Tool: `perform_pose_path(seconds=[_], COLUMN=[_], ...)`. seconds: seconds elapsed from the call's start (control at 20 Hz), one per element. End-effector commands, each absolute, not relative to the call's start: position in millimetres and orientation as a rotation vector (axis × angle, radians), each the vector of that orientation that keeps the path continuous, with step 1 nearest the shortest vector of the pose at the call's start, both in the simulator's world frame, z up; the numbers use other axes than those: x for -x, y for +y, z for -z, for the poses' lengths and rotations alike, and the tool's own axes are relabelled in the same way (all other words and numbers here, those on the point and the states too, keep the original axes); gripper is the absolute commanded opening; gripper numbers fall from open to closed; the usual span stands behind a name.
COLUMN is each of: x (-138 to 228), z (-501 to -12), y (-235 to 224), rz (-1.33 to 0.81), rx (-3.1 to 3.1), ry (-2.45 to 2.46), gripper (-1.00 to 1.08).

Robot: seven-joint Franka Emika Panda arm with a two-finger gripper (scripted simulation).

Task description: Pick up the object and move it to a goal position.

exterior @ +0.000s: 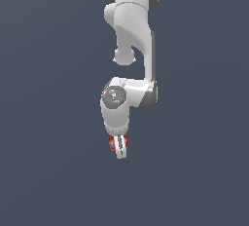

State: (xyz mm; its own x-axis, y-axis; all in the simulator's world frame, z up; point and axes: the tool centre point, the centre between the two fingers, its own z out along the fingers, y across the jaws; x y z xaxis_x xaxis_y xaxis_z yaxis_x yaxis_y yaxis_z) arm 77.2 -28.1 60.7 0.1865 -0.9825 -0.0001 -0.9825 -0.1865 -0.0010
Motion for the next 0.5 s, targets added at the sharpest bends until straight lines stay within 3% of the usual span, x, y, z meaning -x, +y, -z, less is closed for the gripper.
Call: perform_pose_path(seconds=[0.0,0.45], x=[-77,-76], z=[-52,-15], y=[-28,-28], rz=[-0.001,-0.001], rx=[2.419,2.415], ry=[2.005,2.009], gripper=[1.00,1.00])
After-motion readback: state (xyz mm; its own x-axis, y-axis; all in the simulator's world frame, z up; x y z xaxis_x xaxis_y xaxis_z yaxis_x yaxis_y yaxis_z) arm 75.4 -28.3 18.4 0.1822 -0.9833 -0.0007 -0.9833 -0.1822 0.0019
